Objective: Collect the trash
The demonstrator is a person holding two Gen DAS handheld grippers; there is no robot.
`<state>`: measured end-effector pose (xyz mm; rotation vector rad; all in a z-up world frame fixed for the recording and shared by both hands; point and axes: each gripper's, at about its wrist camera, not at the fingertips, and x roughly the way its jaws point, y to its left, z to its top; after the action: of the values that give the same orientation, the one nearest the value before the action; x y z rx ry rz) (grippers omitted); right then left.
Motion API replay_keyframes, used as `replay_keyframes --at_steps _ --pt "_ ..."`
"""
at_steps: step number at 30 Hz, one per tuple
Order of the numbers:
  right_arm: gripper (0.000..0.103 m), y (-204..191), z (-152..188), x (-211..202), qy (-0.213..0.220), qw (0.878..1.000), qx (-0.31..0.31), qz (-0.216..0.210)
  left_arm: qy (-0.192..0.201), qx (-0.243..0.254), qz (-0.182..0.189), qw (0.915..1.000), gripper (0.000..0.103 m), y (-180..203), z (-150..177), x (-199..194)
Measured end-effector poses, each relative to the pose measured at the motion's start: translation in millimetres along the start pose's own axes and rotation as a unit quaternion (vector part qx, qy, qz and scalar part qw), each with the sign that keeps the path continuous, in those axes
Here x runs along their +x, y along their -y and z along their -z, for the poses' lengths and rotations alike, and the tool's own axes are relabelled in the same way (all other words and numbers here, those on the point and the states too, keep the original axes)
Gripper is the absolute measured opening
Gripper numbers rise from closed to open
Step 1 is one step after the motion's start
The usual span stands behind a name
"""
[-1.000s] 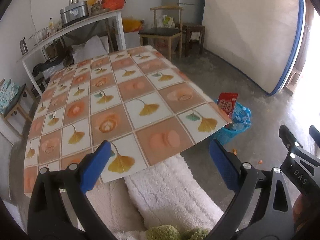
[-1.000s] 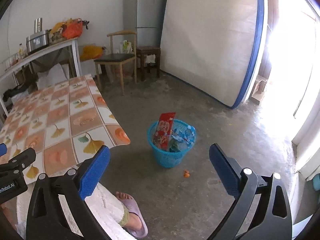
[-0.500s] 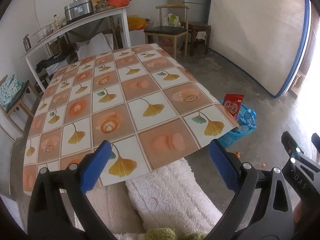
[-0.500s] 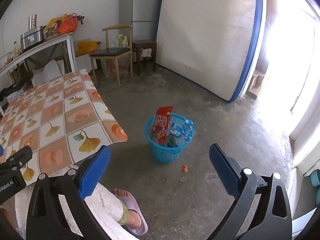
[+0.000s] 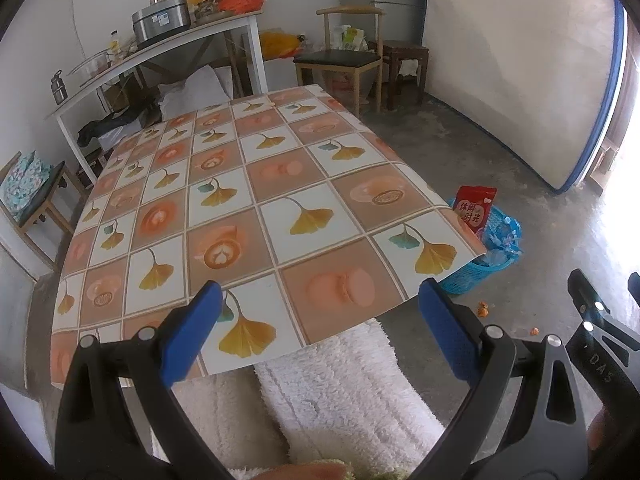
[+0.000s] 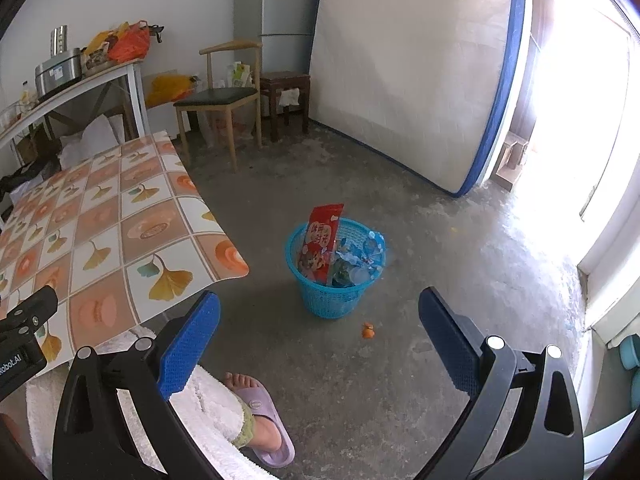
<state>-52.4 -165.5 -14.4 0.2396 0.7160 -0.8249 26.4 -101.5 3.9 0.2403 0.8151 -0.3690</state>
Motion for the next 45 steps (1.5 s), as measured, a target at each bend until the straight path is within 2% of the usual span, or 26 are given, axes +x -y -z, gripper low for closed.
replay_keyframes --at_steps 14,45 --pt "0.097 5.5 1.7 -0.1 -0.004 1.0 0.009 0.008 0.003 0.0 -0.011 0.9999 0.094 -1.3 1.6 -3.8" --pt "0.097 11.6 -0.3 -5.9 -0.008 1.0 0.026 0.008 -0.002 0.007 -0.004 1.0 0.094 1.8 -0.9 -6.0"
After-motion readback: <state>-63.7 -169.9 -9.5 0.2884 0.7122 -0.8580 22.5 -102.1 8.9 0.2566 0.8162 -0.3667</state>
